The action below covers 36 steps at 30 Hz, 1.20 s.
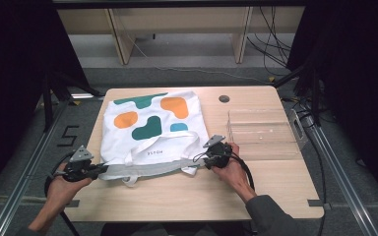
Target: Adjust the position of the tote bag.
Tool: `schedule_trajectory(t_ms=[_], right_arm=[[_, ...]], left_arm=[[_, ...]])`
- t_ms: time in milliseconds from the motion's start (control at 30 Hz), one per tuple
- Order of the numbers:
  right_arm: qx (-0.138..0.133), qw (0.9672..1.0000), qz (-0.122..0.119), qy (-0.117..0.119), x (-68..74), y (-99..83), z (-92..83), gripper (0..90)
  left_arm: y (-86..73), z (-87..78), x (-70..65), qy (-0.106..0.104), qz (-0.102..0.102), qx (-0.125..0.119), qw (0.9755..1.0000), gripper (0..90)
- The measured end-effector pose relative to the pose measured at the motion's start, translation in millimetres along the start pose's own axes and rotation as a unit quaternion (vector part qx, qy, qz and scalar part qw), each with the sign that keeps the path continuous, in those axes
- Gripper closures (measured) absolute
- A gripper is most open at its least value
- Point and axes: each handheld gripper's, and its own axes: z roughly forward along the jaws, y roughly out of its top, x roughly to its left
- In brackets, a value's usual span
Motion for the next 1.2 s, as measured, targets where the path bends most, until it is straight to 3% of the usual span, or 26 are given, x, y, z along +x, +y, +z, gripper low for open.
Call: schedule_trajectory(t_ms=[67,200,233,333,367,467,600,700,733,800,833,933,1000,1100,1200], right_arm=[[-0.004,0.9999,-0.006,-0.01,-2.2,2.4,4.1,43.5],[-0.004,0.9989,-0.041,-0.024,-5.0,7.7,12.2,65.0],[-0.006,0.9984,-0.046,-0.032,-6.1,8.9,13.7,69.3],[-0.009,0.9997,-0.018,-0.016,-7.0,11.6,11.3,77.4],[-0.011,0.9994,-0.026,-0.019,-7.3,12.2,9.7,78.4],[-0.01,0.9996,-0.018,-0.019,-6.8,13.8,4.9,78.6],[-0.02,0.9998,-0.006,-0.007,-9.1,14.0,2.3,78.7],[-0.021,0.9997,-0.009,-0.008,-9.3,15.0,-0.4,79.0],[-0.021,0.9997,-0.007,-0.012,-8.3,15.1,-1.3,79.1],[-0.022,0.9996,-0.014,-0.007,-7.3,14.8,-4.1,79.2],[-0.024,0.9996,-0.017,-0.004,-7.4,14.6,-5.3,79.3],[-0.03,0.9994,-0.016,0.007,-2.4,13.7,-11.6,79.3],[-0.028,0.9994,-0.017,0.011,0.4,13.2,-17.1,79.5],[-0.037,0.9991,-0.008,0.019,-1.6,9.7,-22.4,79.5],[-0.045,0.9983,0.013,0.033,-3.5,7.7,-32.1,79.4]], left_arm=[[-0.5,1.0,-0.2,0.001,-0.003,0.003,1.0,84.6],[-2.3,5.9,-2.3,0.013,-0.009,0.015,0.9998,76.5],[-2.7,7.4,-3.7,0.025,-0.009,0.019,0.9995,73.6],[-3.8,16.0,-8.0,0.057,-0.014,0.031,0.9978,61.4],[-5.3,20.6,-10.3,0.061,-0.022,0.04,0.9971,57.1],[-6.8,30.0,-15.8,0.065,-0.023,0.061,0.9958,46.4],[-3.6,32.6,-22.1,0.072,-0.013,0.061,0.9955,37.1],[-5.4,36.8,-15.4,0.075,-0.024,0.071,0.9943,42.2],[-5.7,37.0,-11.2,0.072,-0.019,0.075,0.9944,45.7],[-6.3,36.5,-5.3,0.059,0.001,0.069,0.9958,58.0],[-7.4,35.7,-2.6,0.06,0.001,0.064,0.9961,68.8],[-8.1,31.0,2.0,0.049,0.012,0.059,0.997,80.5],[-5.5,24.3,0.6,0.051,0.015,0.046,0.9975,84.1],[-3.1,11.4,0.3,0.027,-0.001,0.024,0.9993,84.0],[-1.6,-1.2,-3.7,0.024,0.016,0.018,0.9994,84.7]])
